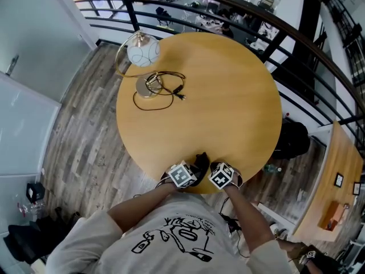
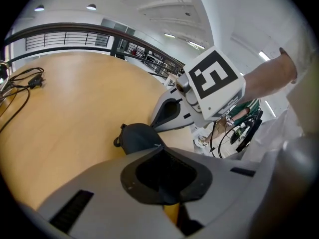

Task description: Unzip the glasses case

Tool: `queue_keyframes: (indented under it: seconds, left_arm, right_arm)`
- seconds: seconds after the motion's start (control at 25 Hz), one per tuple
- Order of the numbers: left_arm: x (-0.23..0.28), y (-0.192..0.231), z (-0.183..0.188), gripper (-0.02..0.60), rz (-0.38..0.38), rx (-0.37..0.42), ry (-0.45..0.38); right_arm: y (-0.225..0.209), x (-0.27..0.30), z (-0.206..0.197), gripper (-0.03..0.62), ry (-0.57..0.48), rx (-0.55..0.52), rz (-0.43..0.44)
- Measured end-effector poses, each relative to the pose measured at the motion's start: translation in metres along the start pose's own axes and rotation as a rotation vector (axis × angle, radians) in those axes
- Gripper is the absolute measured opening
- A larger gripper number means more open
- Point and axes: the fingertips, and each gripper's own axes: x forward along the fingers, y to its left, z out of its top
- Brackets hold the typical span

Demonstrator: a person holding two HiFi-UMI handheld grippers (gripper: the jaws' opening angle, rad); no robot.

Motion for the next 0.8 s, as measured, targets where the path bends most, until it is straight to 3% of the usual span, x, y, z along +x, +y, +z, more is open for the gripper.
queue_keyframes:
  seconds: [0.24, 0.4, 0.56, 0.8]
  left_arm:
    - [-0.003, -0.013, 0.013, 0.006, -0.023, 0.031, -0.014]
    - [0.011, -0.028, 0.011, 0.006, -0.053, 0.074, 0.018]
    - [0.026, -0.030, -0.002, 0.006, -0.064, 0.105, 0.067]
    - [0.022, -0.034, 0.001, 0.006, -0.064, 0.106, 0.067]
  right_arm:
    - [0.018, -0.006, -0.028, 0.023, 0.028, 0.169, 0.040]
    - [0.040, -0.010, -0.037, 0.022, 0.011, 0.220, 0.089]
    - [0.047, -0.011, -0.040, 0.023, 0.009, 0.208, 0.105]
    - [0.027, -0.014, -0.040, 0.023, 0.024, 0.097, 0.048]
